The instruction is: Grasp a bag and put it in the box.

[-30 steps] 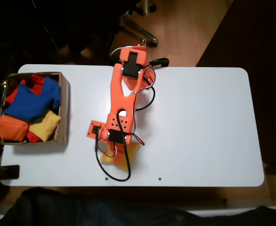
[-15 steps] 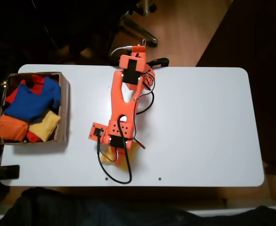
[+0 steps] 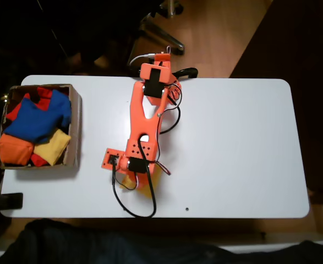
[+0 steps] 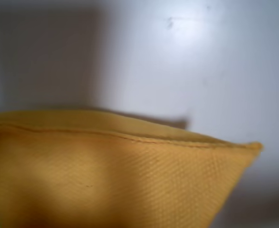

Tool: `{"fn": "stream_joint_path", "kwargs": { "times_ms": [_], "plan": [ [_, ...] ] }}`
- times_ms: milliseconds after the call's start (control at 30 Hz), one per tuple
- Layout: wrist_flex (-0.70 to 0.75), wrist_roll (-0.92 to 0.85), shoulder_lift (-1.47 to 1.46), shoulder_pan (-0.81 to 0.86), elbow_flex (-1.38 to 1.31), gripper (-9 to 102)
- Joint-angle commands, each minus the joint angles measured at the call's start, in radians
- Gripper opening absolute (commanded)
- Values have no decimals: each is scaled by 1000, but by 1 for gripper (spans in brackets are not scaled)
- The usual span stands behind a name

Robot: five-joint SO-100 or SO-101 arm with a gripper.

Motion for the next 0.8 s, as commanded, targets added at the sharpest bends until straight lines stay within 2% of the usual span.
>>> {"fn": "stream_joint_path", "kwargs": {
  "times_ms": [0, 100, 133, 767],
  "plan": [
    [14, -9, 5, -12, 28, 34],
    [15, -14, 25, -9, 38, 19],
    [15, -14, 34, -9, 41, 18],
    [80, -15, 293, -6, 87, 17]
  ]
}}
